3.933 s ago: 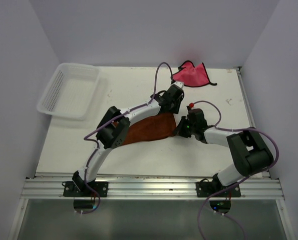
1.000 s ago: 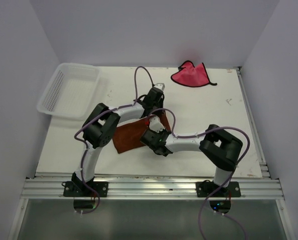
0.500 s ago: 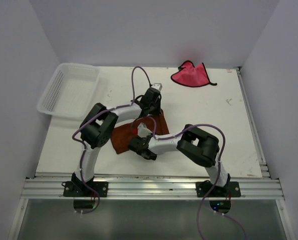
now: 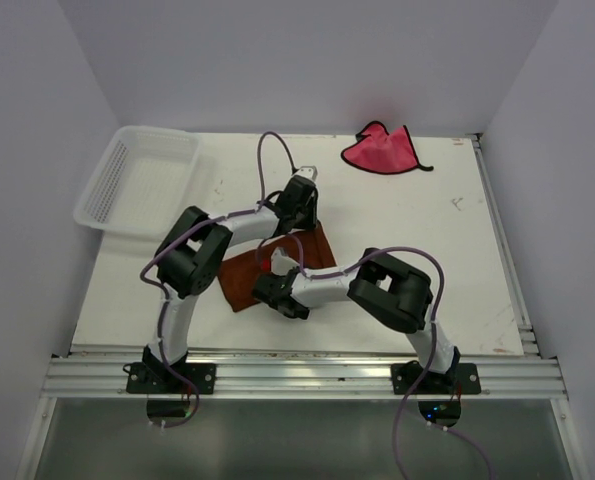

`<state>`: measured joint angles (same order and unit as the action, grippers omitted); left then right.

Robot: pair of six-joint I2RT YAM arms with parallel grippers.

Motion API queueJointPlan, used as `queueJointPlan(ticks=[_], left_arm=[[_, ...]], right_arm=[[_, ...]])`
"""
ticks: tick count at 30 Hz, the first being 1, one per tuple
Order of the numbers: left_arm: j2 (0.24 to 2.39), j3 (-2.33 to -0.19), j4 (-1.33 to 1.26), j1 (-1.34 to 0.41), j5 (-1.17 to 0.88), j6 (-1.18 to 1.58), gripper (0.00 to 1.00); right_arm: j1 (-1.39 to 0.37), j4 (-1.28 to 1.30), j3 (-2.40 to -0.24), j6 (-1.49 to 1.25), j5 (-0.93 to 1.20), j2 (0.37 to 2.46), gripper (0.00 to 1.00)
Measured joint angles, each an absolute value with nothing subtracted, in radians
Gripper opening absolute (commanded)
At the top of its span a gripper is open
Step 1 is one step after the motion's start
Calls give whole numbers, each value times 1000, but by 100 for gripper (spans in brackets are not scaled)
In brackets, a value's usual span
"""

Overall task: Roll the towels
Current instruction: Roll the towel

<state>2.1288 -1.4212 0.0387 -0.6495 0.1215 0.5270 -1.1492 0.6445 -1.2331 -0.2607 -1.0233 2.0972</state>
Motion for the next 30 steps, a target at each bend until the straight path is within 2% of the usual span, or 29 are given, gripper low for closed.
queueJointPlan(ticks=[13, 23, 30], left_arm=[[1930, -1387, 25, -622, 173, 493, 36], [1915, -1288, -22, -638, -30, 504, 21], [1928, -1256, -99, -660, -184, 504, 20]], right_arm=[[-1152, 654, -1242, -240, -1022, 2106, 0], [-1152, 654, -1244, -222, -1019, 2108, 0], [-1152, 655, -1245, -215, -1018, 2109, 0]])
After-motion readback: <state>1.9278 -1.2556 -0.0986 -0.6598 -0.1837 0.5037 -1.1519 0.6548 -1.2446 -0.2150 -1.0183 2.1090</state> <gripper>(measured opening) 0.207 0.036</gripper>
